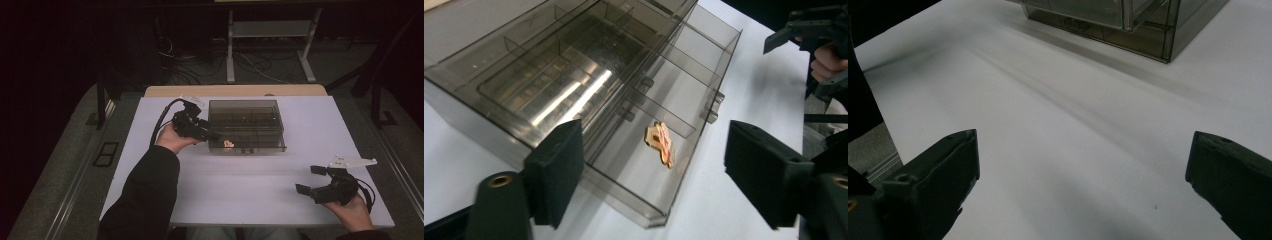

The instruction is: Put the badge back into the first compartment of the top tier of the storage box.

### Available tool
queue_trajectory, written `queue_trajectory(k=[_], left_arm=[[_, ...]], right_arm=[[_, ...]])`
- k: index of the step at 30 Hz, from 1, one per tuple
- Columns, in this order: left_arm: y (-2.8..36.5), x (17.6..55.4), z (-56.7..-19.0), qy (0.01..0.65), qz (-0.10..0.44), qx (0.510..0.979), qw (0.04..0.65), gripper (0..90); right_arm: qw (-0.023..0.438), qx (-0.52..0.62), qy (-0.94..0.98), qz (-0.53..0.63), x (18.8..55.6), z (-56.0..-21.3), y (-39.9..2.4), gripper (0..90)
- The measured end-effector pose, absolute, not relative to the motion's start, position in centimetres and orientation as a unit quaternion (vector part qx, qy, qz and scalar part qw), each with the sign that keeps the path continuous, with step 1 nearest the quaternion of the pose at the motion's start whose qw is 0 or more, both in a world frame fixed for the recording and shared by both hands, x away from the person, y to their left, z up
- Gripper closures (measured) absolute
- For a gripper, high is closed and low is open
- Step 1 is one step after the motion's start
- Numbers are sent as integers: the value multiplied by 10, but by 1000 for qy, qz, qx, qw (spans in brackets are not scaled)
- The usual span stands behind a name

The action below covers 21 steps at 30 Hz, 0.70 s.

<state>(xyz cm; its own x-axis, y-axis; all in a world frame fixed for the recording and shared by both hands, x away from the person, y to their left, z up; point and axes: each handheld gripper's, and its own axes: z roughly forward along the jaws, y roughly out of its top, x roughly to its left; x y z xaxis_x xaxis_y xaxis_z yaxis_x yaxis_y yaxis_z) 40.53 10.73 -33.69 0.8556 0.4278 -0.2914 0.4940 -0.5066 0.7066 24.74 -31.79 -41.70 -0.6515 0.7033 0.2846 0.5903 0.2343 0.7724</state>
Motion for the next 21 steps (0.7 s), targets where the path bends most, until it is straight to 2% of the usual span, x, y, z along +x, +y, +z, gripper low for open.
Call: queue_trajectory(k=[13,21], left_arm=[[125,390,-340,274,-37,862,426,15],[129,371,-342,269,-9,862,430,0]], right_arm=[[63,413,782,462,247,-417,-319,3],[62,413,783,462,247,-417,-318,3]])
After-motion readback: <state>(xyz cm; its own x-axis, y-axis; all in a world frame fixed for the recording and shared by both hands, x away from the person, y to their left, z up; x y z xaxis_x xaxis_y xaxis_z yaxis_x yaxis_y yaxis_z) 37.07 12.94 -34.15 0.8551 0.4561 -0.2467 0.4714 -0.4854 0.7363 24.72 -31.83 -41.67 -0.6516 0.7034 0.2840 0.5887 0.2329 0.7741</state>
